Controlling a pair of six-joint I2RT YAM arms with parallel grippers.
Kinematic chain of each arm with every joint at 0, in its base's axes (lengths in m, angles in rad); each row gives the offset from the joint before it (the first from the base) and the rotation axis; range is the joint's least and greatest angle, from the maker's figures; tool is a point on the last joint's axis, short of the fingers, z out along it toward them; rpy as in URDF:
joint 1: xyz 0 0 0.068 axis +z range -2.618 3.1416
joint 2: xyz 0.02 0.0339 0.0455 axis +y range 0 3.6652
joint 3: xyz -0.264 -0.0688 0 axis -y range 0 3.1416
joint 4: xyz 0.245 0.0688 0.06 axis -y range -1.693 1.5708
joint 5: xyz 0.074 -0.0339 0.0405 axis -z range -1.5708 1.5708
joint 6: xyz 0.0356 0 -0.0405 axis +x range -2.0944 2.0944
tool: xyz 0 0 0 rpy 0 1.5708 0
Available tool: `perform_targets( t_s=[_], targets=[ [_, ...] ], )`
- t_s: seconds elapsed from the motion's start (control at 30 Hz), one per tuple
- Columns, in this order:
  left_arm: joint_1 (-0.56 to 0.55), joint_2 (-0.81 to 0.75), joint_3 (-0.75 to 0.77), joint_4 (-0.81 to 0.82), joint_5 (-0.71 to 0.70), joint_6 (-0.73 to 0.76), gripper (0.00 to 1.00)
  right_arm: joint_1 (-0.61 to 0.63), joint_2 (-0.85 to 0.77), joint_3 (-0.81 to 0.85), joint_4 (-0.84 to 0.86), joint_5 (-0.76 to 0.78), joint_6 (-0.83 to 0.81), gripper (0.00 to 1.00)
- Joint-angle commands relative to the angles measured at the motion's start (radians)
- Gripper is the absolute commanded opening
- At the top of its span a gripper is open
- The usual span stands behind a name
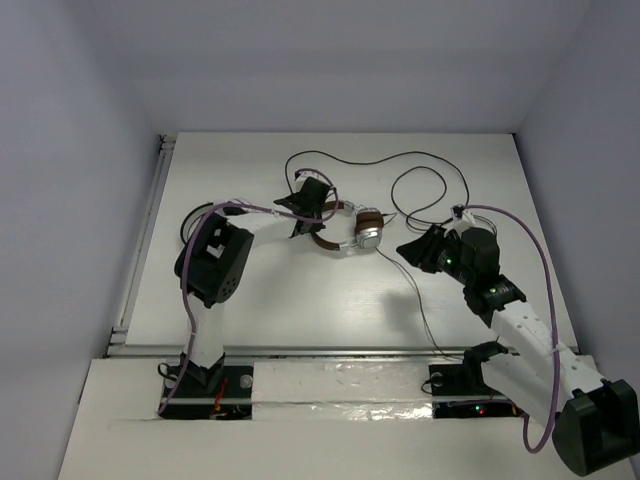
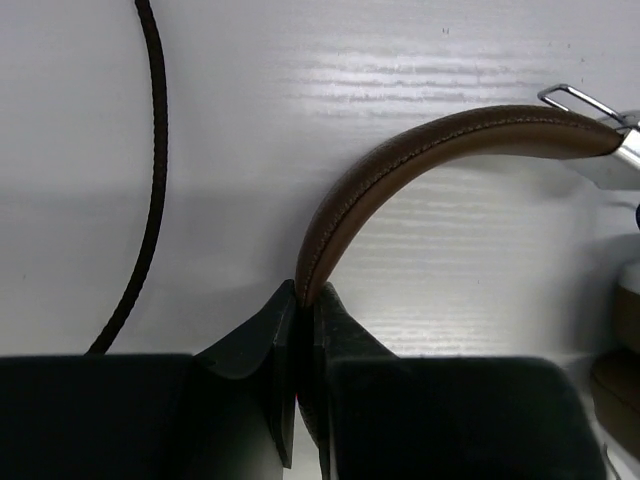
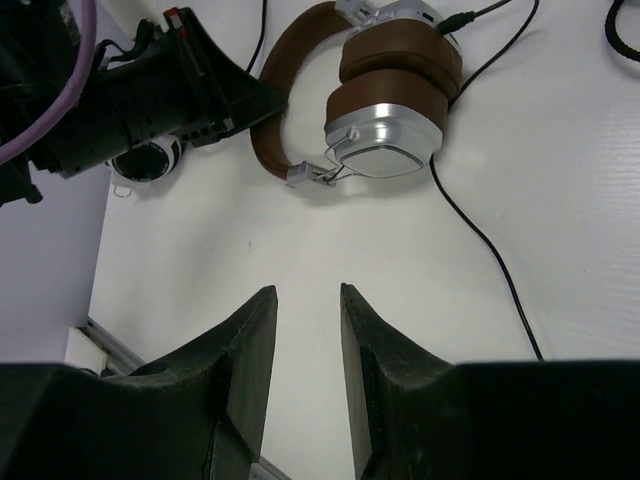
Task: Wrap the headphones
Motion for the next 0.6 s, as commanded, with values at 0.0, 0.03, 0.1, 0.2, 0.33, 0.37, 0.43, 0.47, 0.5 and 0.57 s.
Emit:
perform_targets(
  t_s=[0.0, 0.03, 0.1, 0.2, 0.33, 0.37, 0.43, 0.47, 0.5, 0.57],
  targets=[
    [-0.006, -0.130, -0.028, -0.010, 0.021, 0.002, 0.00, 0.007, -0.018, -0.019, 0.059, 0.036, 0.007, 0.37],
    [-0.006, -0.162, -0.034, -0.018, 0.021, 0.004, 0.00, 0.007, -0.020, -0.026, 0.067, 0.040, 0.011, 0.32],
    [-0.006, -0.259, -0.042, -0.056, 0.033, 0.001, 0.00, 0.007, -0.012, -0.034, 0.085, 0.054, 0.016, 0.12],
    [-0.006, -0.369, -0.022, -0.132, 0.085, 0.016, 0.00, 0.007, 0.021, -0.037, 0.127, 0.056, 0.016, 0.07],
    [0.031, -0.489, 0.038, -0.249, 0.140, 0.057, 0.00, 0.007, 0.069, -0.034, 0.191, -0.010, -0.001, 0.43],
    [0.045, -0.503, 0.062, -0.268, 0.162, 0.067, 0.00, 0.007, 0.063, -0.040, 0.197, -0.013, 0.001, 0.63],
    [0.074, -0.529, 0.081, -0.309, 0.234, 0.090, 0.00, 0.007, 0.048, -0.057, 0.210, -0.003, 0.002, 0.79],
    [0.100, -0.553, 0.099, -0.332, 0.261, 0.097, 0.00, 0.007, 0.037, -0.060, 0.214, -0.003, 0.002, 0.89],
    [0.114, -0.564, 0.112, -0.344, 0.298, 0.105, 0.00, 0.007, 0.037, -0.063, 0.219, -0.007, 0.002, 0.91],
    [0.138, -0.589, 0.142, -0.363, 0.327, 0.123, 0.00, 0.007, 0.046, -0.060, 0.223, -0.010, -0.001, 0.92]
  ],
)
